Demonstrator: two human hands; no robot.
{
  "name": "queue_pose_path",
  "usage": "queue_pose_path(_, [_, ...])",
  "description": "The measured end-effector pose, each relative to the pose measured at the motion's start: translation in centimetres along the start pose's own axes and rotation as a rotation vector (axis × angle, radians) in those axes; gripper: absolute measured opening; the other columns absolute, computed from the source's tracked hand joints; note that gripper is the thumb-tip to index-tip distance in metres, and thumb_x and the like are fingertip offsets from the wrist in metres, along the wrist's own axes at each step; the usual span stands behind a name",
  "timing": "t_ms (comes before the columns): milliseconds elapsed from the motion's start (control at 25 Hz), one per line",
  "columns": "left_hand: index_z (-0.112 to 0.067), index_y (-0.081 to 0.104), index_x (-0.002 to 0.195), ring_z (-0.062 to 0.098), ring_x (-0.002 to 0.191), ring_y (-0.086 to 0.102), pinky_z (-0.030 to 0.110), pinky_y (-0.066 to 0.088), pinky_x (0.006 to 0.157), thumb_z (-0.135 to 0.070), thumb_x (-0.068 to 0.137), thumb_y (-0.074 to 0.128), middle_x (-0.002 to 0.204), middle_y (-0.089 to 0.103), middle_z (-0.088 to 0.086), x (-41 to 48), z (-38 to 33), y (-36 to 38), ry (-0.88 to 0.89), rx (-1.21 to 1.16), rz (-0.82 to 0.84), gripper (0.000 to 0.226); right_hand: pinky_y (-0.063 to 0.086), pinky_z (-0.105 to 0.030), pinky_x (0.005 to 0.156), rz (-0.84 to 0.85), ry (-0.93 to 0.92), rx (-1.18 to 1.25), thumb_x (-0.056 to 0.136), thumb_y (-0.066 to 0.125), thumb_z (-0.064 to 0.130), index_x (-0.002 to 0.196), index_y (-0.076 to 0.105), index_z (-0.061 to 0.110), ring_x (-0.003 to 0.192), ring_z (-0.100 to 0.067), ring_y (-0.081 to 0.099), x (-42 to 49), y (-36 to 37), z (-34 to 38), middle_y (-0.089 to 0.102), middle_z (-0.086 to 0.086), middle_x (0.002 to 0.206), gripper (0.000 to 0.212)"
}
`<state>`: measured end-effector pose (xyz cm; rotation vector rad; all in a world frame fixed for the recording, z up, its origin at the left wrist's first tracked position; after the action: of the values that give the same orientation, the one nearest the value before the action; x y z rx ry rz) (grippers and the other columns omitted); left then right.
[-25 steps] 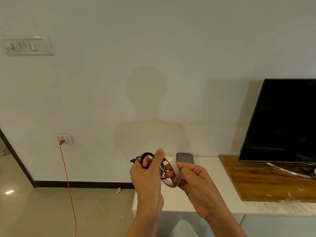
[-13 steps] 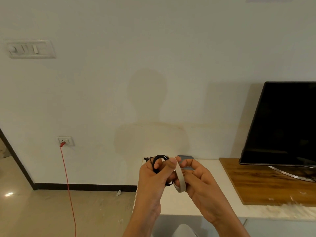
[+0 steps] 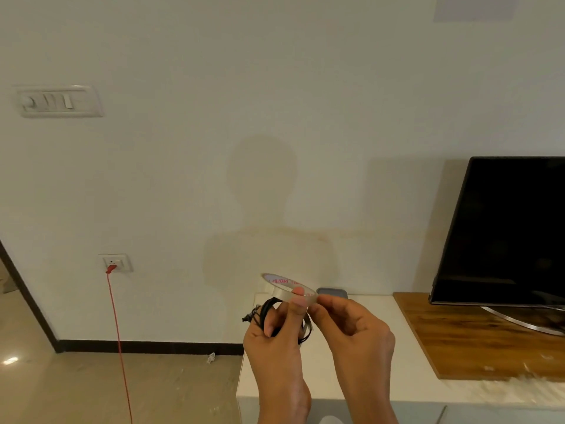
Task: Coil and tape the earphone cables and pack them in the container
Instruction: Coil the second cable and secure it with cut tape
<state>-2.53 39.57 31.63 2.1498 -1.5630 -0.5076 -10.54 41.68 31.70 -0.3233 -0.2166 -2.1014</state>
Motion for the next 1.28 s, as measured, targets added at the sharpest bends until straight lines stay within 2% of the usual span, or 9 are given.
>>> queue_pose_path(120, [-0.018, 0.030, 0.054, 0.011, 0.048, 0.039, 0.022, 0.042, 0.053, -0.015, 0.070, 0.077, 0.045, 0.040, -0.005, -0.04, 0.13, 0.03, -0.027, -0.043, -0.028, 0.050, 0.054, -0.011, 0.065, -0.009, 0.002, -0.028, 0.077, 0.075, 0.016, 0.082, 0.074, 0.026, 0.071, -0.002, 0.070, 0.16, 0.19, -0.06, 0.073, 0.017, 0.073, 0.012])
queue_pose_path(360, [-0.020, 0.024, 0.056, 0.012, 0.045, 0.035, 0.019, 0.041, 0.047, -0.016, 0.071, 0.076, 0.046, 0.037, -0.003, -0.20, 0.27, 0.14, -0.050, -0.104, -0.005, 0.054, 0.058, -0.021, 0.063, -0.003, 0.013, -0.069, 0.079, 0.073, 0.014, 0.074, 0.073, 0.022, 0.065, -0.008, 0.069, 0.31, 0.33, -0.39, 0.072, 0.011, 0.066, 0.010])
queue_pose_path(640, [-0.020, 0.027, 0.052, 0.015, 0.051, 0.032, 0.029, 0.037, 0.059, -0.013, 0.073, 0.076, 0.048, 0.033, -0.002, -0.05, 0.50, -0.06, 0.004, -0.064, -0.033, 0.054, 0.058, -0.018, 0.065, -0.032, 0.002, -0.089, 0.078, 0.074, 0.016, 0.078, 0.072, 0.028, 0.069, -0.005, 0.070, 0.08, -0.22, -0.38, 0.072, 0.014, 0.070, 0.012])
queue_pose_path(760, [-0.024, 0.031, 0.045, 0.014, 0.051, 0.033, 0.026, 0.038, 0.055, -0.016, 0.071, 0.076, 0.049, 0.034, 0.000, -0.35, 0.63, 0.05, 0.019, -0.050, -0.023, 0.053, 0.057, -0.015, 0.065, -0.018, -0.009, -0.072, 0.077, 0.075, 0.015, 0.078, 0.073, 0.028, 0.069, -0.003, 0.070, 0.13, -0.40, 0.06, 0.073, 0.015, 0.071, 0.013])
queue_pose_path(880, [-0.027, 0.030, 0.038, 0.011, 0.046, 0.035, 0.019, 0.041, 0.047, -0.013, 0.073, 0.075, 0.046, 0.035, -0.001, -0.62, 0.73, 0.31, 0.036, -0.054, -0.028, 0.059, 0.058, -0.019, 0.064, -0.028, -0.030, -0.102, 0.077, 0.074, 0.014, 0.076, 0.073, 0.028, 0.068, -0.005, 0.070, 0.16, -0.34, 0.15, 0.072, 0.015, 0.069, 0.014])
queue_pose_path(1000, [-0.026, 0.030, 0.038, 0.011, 0.044, 0.036, 0.017, 0.041, 0.043, -0.011, 0.074, 0.075, 0.044, 0.035, -0.001, -0.63, 0.87, 0.31, 0.037, -0.058, -0.027, 0.059, 0.058, -0.019, 0.063, -0.038, -0.024, -0.139, 0.077, 0.074, 0.013, 0.073, 0.072, 0.024, 0.063, -0.005, 0.069, 0.20, -0.30, 0.01, 0.071, 0.015, 0.066, 0.012])
queue_pose_path(1120, [-0.025, 0.035, 0.036, 0.009, 0.043, 0.037, 0.016, 0.041, 0.043, -0.013, 0.072, 0.074, 0.044, 0.037, -0.001, -0.68, 0.91, 0.14, 0.039, -0.036, -0.015, 0.055, 0.053, -0.011, 0.058, -0.033, -0.027, -0.183, 0.077, 0.074, 0.013, 0.071, 0.071, 0.020, 0.061, -0.003, 0.066, 0.24, -0.21, 0.10, 0.069, 0.013, 0.063, 0.010])
queue_pose_path(1280, [-0.022, 0.032, 0.044, 0.010, 0.043, 0.037, 0.016, 0.042, 0.043, -0.011, 0.072, 0.075, 0.046, 0.036, 0.003, -0.69, 0.89, 0.01, 0.022, -0.037, -0.025, 0.052, 0.050, -0.009, 0.056, -0.040, -0.100, -0.264, 0.077, 0.074, 0.015, 0.068, 0.066, 0.025, 0.064, -0.002, 0.064, 0.27, 0.03, 0.42, 0.066, 0.010, 0.056, 0.015])
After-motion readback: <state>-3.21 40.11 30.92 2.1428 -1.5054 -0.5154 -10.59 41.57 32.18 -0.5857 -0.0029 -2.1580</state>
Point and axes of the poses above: each hand's wrist, its own x-axis towards the middle knuckle, its own y-axis out of the palm, z = x × y, the point moved 1 cm from there along x, towards the middle knuckle
